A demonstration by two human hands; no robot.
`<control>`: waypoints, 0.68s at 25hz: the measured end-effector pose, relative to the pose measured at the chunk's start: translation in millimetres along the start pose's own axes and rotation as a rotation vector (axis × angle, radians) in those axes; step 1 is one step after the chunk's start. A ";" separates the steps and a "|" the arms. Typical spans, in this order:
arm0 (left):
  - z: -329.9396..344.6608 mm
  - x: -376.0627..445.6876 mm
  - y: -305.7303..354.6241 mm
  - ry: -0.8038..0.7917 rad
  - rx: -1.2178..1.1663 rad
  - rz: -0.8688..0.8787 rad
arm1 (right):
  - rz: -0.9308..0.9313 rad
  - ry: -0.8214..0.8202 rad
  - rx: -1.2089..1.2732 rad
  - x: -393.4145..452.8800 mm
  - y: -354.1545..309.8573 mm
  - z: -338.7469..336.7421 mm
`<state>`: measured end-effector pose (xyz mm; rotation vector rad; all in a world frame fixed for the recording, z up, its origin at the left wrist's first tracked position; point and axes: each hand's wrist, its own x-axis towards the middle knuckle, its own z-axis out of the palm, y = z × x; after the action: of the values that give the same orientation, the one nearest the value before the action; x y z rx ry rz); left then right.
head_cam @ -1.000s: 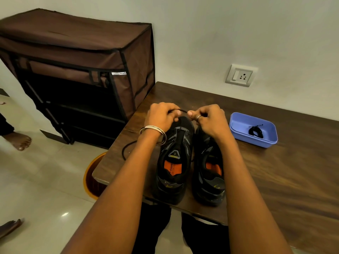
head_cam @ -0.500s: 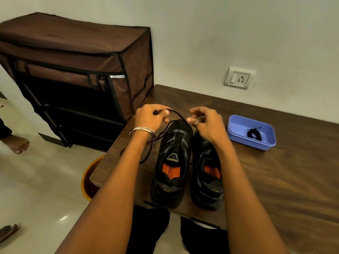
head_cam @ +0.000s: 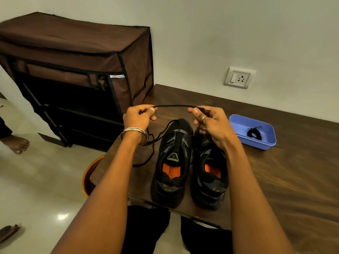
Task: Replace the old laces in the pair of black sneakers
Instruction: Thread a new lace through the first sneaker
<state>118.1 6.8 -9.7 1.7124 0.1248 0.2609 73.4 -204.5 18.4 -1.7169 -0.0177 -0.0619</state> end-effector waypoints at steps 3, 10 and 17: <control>4.1 -0.5 0.0 -0.059 0.090 0.037 | 0.019 0.053 0.022 2.6 3.6 6.7; -2.0 5.8 -9.8 0.017 0.366 -0.089 | 0.071 0.272 0.054 4.9 8.5 -2.0; 22.5 -5.4 16.5 -0.264 0.398 0.331 | 0.035 0.108 -0.246 10.5 8.4 21.6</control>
<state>117.4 -18.7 2.8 2.1462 -0.3242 0.2619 84.9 -184.6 7.5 -1.9572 0.1037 -0.1351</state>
